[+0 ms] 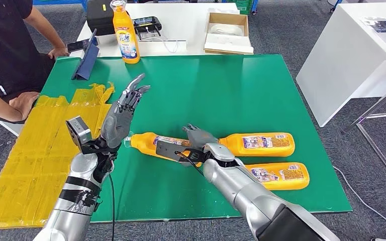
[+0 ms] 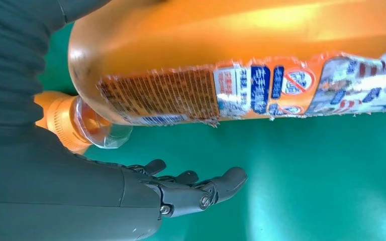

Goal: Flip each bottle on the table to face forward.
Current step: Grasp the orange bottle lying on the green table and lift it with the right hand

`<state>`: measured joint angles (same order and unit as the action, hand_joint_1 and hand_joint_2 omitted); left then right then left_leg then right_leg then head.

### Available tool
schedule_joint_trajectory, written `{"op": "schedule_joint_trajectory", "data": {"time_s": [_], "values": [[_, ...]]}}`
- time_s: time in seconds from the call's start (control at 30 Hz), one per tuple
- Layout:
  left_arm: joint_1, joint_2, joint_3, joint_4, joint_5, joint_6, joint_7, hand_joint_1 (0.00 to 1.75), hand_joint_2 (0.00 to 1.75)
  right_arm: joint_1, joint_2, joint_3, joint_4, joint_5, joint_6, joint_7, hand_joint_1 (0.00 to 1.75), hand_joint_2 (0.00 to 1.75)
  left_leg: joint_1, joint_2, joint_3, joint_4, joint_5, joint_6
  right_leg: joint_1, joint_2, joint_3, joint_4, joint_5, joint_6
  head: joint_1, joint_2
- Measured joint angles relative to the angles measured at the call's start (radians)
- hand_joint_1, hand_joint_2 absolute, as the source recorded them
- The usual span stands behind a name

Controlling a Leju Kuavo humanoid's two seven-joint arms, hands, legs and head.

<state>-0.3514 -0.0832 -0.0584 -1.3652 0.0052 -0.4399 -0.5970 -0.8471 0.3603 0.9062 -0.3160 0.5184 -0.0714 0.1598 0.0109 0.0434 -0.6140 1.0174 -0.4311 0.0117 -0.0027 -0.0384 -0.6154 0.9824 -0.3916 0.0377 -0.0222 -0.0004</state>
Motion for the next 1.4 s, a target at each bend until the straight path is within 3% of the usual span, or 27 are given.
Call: {"op": "schedule_joint_trajectory", "data": {"time_s": [0.37,0.83,1.27,1.3,1.4], "values": [[0.0,0.0,0.0,0.0,0.001,0.001,0.001,0.0,0.0,-0.006,0.0,0.008,-0.003,-0.027,-0.003,0.001,0.0,1.75,0.0,0.0,0.0,0.0,0.0,0.0,0.0,0.0,0.0,0.0,0.0,0.0,0.0,0.0],[0.0,-0.001,-0.004,0.0,0.007,-0.003,0.0,0.0,0.0,-0.01,0.002,0.115,-0.021,-0.162,0.02,0.039,0.0,1.75,0.0,0.0,0.0,0.0,0.0,0.0,0.0,0.0,-0.001,0.0,0.0,0.0,0.0,0.0],[0.005,-0.012,-0.025,0.009,-0.005,0.002,-0.017,0.0,0.0,0.014,0.002,0.197,-0.02,-0.2,0.045,0.043,0.0,1.75,0.0,0.0,-0.001,0.0,0.0,0.0,0.0,0.0,-0.001,0.0,0.0,0.0,0.0,0.0],[0.007,-0.013,-0.025,0.009,-0.005,0.002,-0.017,0.0,0.0,0.015,0.002,0.205,-0.02,-0.203,0.049,0.048,0.01,1.75,0.0,0.0,-0.001,0.0,0.0,0.0,0.0,0.0,-0.001,0.0,0.0,0.0,0.0,0.0],[0.016,-0.013,-0.026,0.009,-0.002,0.001,-0.007,0.0,0.0,0.016,0.002,0.243,-0.021,-0.217,0.074,0.082,0.28,1.75,0.0,0.0,-0.001,0.0,0.0,0.0,0.0,0.0,-0.002,0.0,0.0,0.0,0.0,0.0]]}}
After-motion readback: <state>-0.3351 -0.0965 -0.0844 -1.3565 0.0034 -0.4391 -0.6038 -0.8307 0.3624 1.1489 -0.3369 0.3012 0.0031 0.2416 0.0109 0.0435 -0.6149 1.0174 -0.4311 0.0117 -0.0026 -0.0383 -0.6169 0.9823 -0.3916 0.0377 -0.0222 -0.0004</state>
